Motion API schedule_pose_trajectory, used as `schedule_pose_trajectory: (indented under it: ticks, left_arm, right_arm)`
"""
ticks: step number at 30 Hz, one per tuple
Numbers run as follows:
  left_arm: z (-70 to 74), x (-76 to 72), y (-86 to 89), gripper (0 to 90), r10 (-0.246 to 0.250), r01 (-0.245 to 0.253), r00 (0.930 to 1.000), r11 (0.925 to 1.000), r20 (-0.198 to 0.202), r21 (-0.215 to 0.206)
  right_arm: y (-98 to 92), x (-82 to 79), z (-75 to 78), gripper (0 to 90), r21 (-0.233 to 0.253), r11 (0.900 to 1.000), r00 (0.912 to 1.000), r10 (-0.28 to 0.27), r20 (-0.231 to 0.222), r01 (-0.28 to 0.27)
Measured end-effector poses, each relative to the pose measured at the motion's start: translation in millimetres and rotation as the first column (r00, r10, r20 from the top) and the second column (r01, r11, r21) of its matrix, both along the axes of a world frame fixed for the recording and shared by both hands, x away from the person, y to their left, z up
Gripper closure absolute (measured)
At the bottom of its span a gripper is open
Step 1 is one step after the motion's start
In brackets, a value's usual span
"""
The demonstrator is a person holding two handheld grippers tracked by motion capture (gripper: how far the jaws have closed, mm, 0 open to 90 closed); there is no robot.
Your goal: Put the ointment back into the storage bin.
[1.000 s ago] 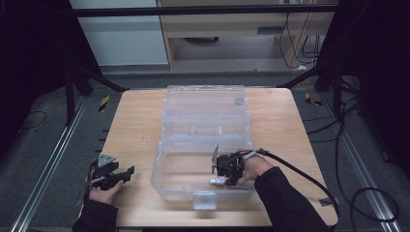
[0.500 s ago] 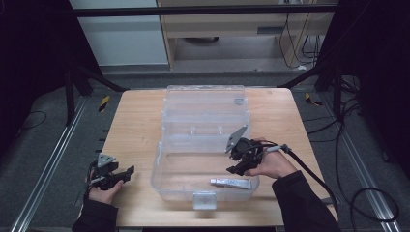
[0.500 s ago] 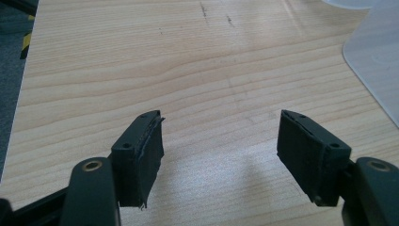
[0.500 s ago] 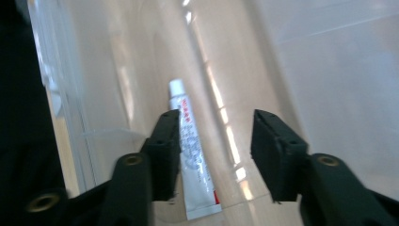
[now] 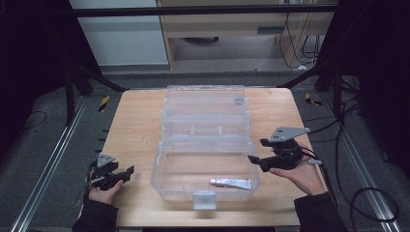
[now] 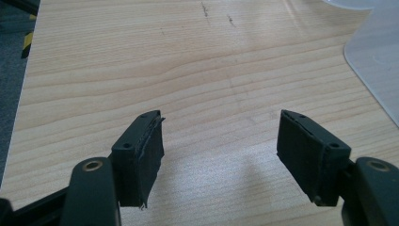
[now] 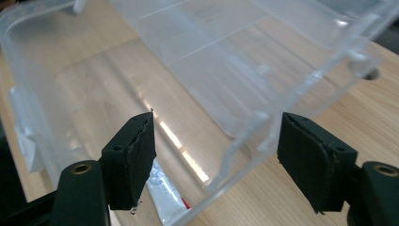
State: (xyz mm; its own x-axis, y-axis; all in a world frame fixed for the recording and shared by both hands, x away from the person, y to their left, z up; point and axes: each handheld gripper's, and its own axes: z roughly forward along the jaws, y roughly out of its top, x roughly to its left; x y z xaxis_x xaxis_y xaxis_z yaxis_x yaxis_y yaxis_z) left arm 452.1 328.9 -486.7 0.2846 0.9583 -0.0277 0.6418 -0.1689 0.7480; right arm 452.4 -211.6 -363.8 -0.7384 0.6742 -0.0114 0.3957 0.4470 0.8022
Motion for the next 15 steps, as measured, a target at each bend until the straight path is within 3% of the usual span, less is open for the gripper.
schedule_pose_trajectory:
  ticks: [2,3,4,5,6,7,12,13,15]
  left_arm:
    - [0.0,0.0,0.1,31.6,0.001,-0.001,1.0,1.0,0.0,0.0]
    - [0.0,-0.1,0.0,31.6,0.001,-0.001,1.0,1.0,0.0,0.0]
    - [0.0,-0.1,0.0,31.6,0.001,-0.001,1.0,1.0,0.0,0.0]
    - [0.1,-0.1,-0.1,31.6,0.001,-0.001,1.0,1.0,0.0,0.0]
    - [0.1,-0.1,-0.1,31.7,0.001,-0.001,1.0,1.0,0.0,0.0]
    - [0.2,-0.2,-0.1,31.7,0.001,-0.001,1.0,1.0,0.001,0.0]
    - [0.2,-0.2,0.1,32.0,0.001,-0.001,1.0,1.0,0.001,-0.002]
    - [0.1,-0.2,0.1,32.4,-0.001,0.001,1.0,1.0,0.002,-0.004]
    - [0.2,-0.1,0.1,32.7,-0.002,0.002,1.0,1.0,0.003,-0.006]
  right_arm:
    - [-5.8,-1.0,-2.0,24.1,0.018,0.999,0.9996,-0.028,0.009,0.027]
    - [-16.1,-3.1,-7.0,21.6,0.048,0.996,0.9973,-0.071,0.014,0.071]
    - [-16.1,-3.1,-7.0,21.6,0.048,0.996,0.9973,-0.071,0.014,0.071]
    - [-24.7,-4.8,-13.5,20.5,0.073,0.991,0.9936,-0.11,0.027,0.108]
    - [-24.7,-4.8,-13.5,20.5,0.073,0.991,0.9936,-0.11,0.027,0.108]
    - [-32.0,-6.4,-20.3,19.6,0.095,0.985,0.9881,-0.15,0.034,0.146]
    - [-44.2,-7.2,-36.0,18.1,0.117,0.97,0.9759,-0.217,0.023,0.213]
    - [-50.9,-7.5,-45.3,17.8,0.136,0.961,0.9692,-0.246,0.008,0.243]
    - [-53.0,-7.3,-48.3,17.9,0.141,0.958,0.967,-0.255,0.003,0.252]
